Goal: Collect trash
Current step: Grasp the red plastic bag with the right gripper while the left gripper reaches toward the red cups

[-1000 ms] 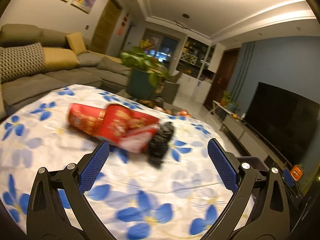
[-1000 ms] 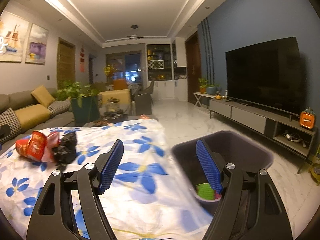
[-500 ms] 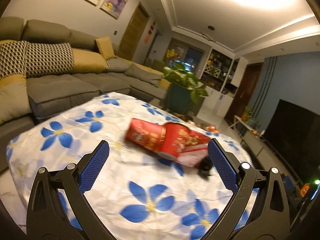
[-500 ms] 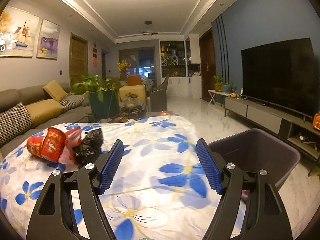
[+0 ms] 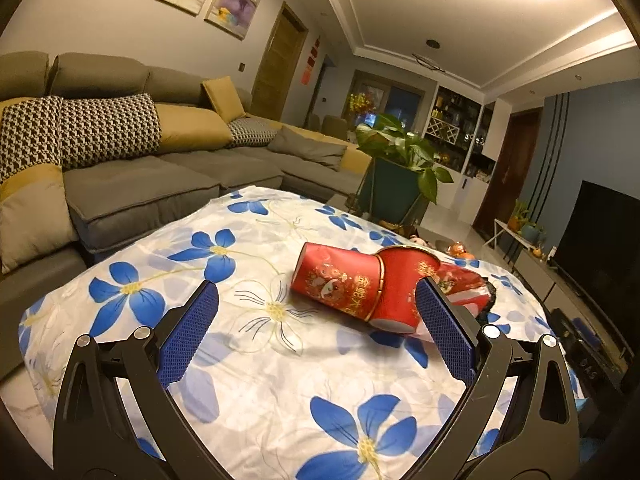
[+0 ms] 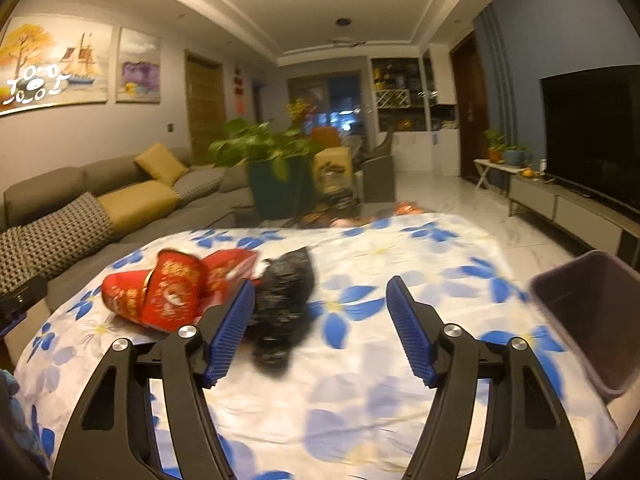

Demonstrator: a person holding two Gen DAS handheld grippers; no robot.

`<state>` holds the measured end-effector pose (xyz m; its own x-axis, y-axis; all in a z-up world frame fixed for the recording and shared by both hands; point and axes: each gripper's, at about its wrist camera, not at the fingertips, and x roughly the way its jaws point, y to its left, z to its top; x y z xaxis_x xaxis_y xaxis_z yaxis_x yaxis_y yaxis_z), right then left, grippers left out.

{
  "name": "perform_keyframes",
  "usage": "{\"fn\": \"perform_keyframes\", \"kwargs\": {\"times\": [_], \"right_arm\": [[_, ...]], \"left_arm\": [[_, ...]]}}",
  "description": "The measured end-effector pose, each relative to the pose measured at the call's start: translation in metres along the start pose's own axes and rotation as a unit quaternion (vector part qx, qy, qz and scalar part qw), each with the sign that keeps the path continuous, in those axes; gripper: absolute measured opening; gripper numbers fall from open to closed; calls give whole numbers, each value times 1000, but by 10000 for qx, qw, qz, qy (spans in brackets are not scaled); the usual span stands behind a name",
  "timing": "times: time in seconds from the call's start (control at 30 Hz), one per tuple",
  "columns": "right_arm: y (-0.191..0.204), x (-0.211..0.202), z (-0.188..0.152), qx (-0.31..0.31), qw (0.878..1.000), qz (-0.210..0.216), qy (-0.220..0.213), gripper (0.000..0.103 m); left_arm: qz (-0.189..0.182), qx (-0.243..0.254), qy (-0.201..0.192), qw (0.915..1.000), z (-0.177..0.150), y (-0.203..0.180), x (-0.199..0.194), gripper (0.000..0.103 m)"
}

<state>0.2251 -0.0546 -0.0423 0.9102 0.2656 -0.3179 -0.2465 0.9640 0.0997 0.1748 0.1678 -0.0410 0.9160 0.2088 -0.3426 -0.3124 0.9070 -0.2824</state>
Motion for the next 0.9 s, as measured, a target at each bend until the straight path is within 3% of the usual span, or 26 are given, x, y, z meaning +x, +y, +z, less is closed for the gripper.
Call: {"fn": "perform_keyframes", "kwargs": {"times": [0.37,0.5,0.6,0.73,0.9], "right_arm": [[39,54,6,-119,9967,550,582,49],[46,69,6,-149,9948,631,779,34],[48,74,4,-168,9933,717,893,16],[50,68,2,-224,9936,758,812,8],[41,49,3,-305,9960,577,610,6]], "left_arm": [[33,-67,193,9998,2,14,35,97],[-1,-63,243,9997,2,15,41,97],[-4,-16,284,9996,1,14,47,97],[-41,-23,346,9994,-2,12,51,97],[-67,35,373,9993,-3,7,50,97]]}}
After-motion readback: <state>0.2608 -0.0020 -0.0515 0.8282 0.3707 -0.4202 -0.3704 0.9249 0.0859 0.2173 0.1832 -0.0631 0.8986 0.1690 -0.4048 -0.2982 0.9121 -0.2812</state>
